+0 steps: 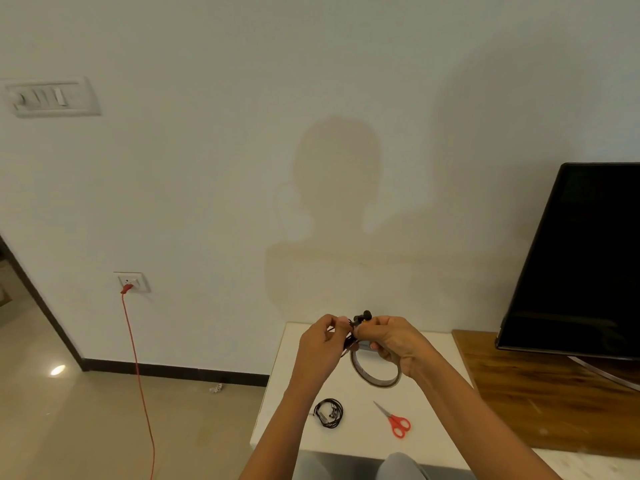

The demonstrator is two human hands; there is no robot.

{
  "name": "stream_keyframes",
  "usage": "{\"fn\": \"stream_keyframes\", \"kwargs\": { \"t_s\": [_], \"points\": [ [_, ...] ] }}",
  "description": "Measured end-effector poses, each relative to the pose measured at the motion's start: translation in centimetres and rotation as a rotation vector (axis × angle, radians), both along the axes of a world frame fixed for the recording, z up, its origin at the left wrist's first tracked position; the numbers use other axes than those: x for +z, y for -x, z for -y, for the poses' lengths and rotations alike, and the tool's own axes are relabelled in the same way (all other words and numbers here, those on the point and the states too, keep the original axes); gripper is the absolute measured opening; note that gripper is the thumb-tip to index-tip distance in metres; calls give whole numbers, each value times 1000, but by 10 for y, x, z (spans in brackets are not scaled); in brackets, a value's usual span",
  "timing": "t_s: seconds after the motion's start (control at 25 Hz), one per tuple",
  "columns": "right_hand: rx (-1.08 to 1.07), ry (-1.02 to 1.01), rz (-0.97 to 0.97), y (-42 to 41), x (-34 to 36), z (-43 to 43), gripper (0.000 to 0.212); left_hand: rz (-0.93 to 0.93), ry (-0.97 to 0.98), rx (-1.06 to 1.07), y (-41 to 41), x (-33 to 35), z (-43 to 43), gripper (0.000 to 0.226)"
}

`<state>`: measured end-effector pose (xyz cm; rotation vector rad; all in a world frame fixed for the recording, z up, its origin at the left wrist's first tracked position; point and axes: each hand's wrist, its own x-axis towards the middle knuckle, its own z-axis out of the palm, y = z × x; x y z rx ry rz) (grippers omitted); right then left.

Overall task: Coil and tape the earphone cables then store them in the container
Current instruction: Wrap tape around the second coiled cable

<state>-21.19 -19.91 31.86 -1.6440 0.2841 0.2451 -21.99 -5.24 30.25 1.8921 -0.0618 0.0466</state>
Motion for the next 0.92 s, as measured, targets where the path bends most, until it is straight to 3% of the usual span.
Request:
{"fn": "stream_keyframes", "kwargs": {
  "t_s": [0.28, 0.56, 0.92],
  "points": [
    [91, 133, 145, 4, 3, 3, 9, -163, 143, 8, 3, 5, 4, 35],
    [154, 286, 192, 7, 12, 3, 11, -110, 138, -36, 2, -4, 3, 18],
    [250, 278, 180, 7, 14, 4, 11, -149, 188, 155, 1, -15, 12, 16]
  ]
}}
